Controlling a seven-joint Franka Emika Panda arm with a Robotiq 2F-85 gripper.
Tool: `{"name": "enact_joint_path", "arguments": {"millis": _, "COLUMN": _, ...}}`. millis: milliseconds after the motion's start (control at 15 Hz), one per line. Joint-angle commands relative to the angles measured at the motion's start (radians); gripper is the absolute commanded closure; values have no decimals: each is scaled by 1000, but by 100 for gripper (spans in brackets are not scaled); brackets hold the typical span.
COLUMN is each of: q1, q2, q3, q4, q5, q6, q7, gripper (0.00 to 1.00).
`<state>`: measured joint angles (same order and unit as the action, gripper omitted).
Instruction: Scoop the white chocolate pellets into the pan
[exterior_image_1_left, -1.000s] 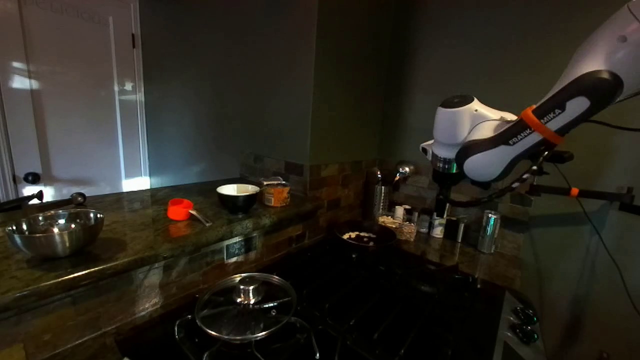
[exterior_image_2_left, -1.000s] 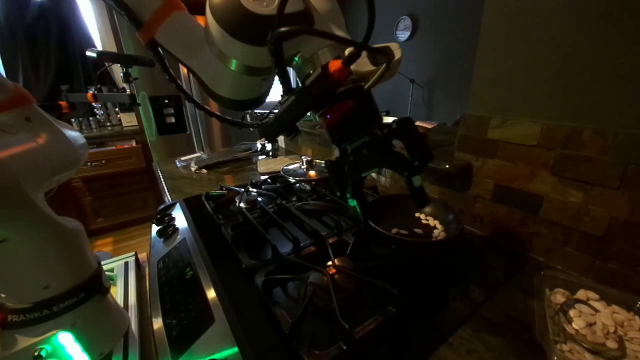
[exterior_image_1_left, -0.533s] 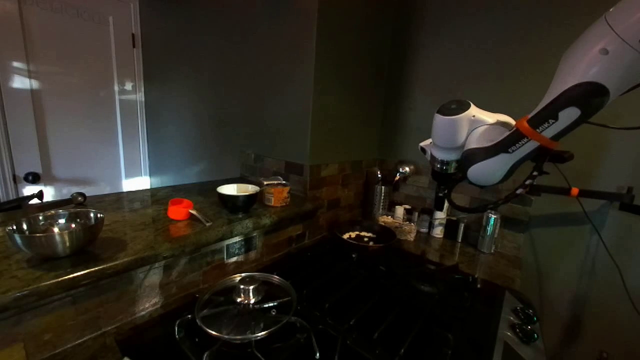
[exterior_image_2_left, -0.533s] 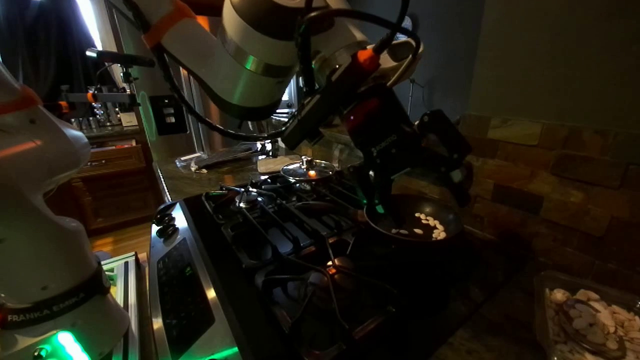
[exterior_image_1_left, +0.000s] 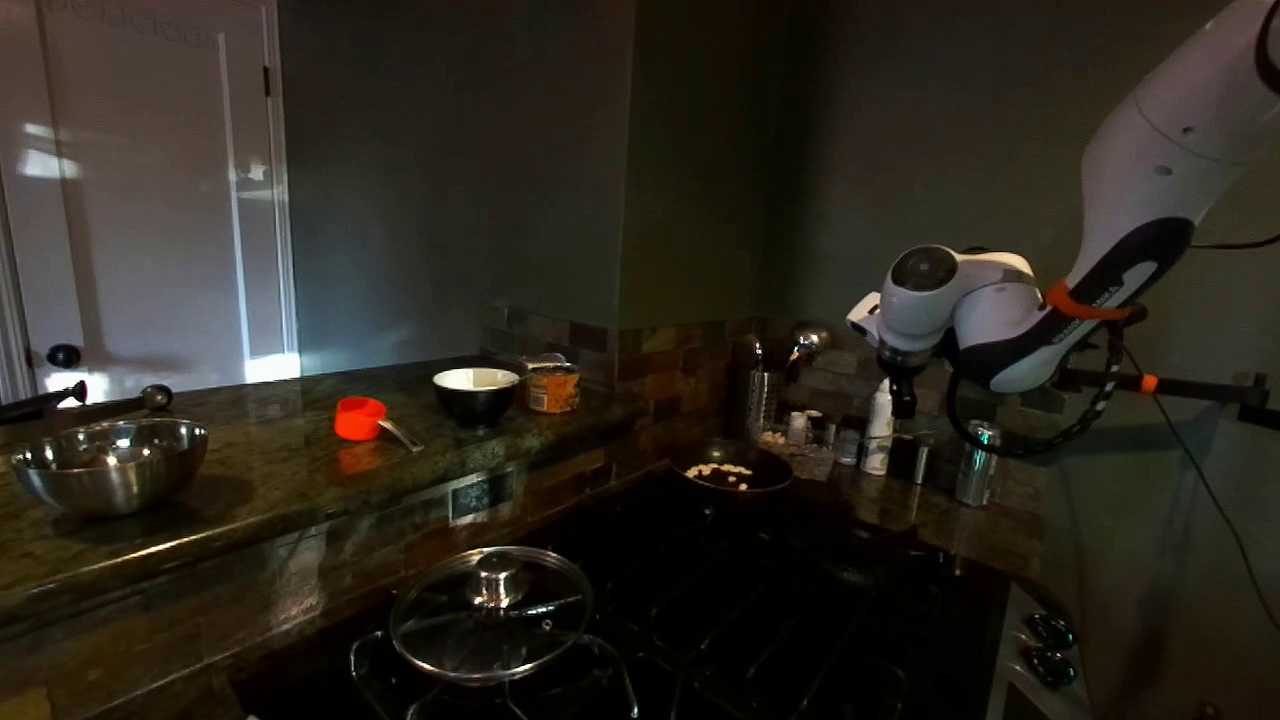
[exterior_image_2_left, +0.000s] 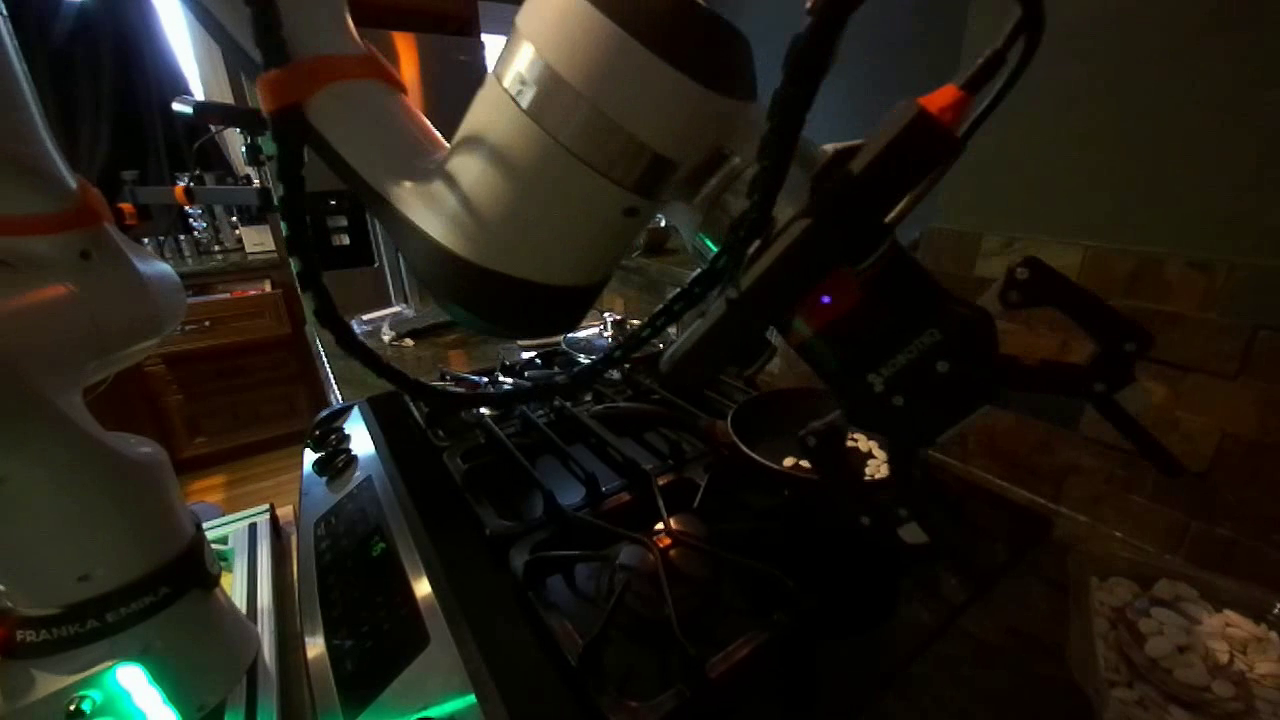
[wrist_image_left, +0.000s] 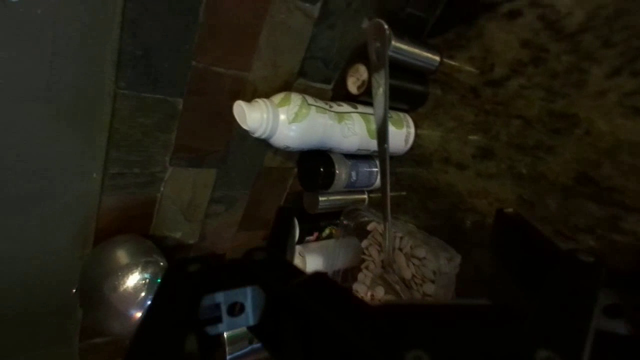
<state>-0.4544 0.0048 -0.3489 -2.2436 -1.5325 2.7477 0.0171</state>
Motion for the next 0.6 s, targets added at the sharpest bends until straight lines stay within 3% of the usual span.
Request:
{"name": "enact_joint_path", "arguments": {"millis": 0, "q1": -5, "q2": 156, "q3": -5, "q4": 130, "q5": -220, "q6": -25, "q7": 162, "gripper": 0}}
{"name": "enact_joint_path", "arguments": {"millis": 67, "q1": -4, "q2": 180, "q3": -7, "q4": 141, "q5": -266, "q6": -40, "q7": 192, "gripper": 0}}
{"name": "enact_joint_path", "arguments": {"millis": 133, "q1": -8, "q2": 196, "q3": -7, "q4": 142, "q5": -243, "q6": -39, "q7": 176, "gripper": 0}}
{"name": "enact_joint_path", "arguments": {"millis": 200, "q1": 3, "q2": 135, "q3": -13, "q4": 102, "q5": -194, "q6": -25, "q7": 132, "gripper": 0}}
{"name": "enact_joint_path", "arguments": {"millis": 400, "q1": -2, "q2": 186, "q3": -9, "q4": 129, "q5": -201, "q6": -29, "q7": 141, "gripper": 0}}
{"name": "enact_joint_path", "arguments": {"millis": 533, "q1": 11, "q2": 190, "q3": 2, "q4": 154, "q5": -329, "q6": -66, "q7": 307, "gripper": 0}}
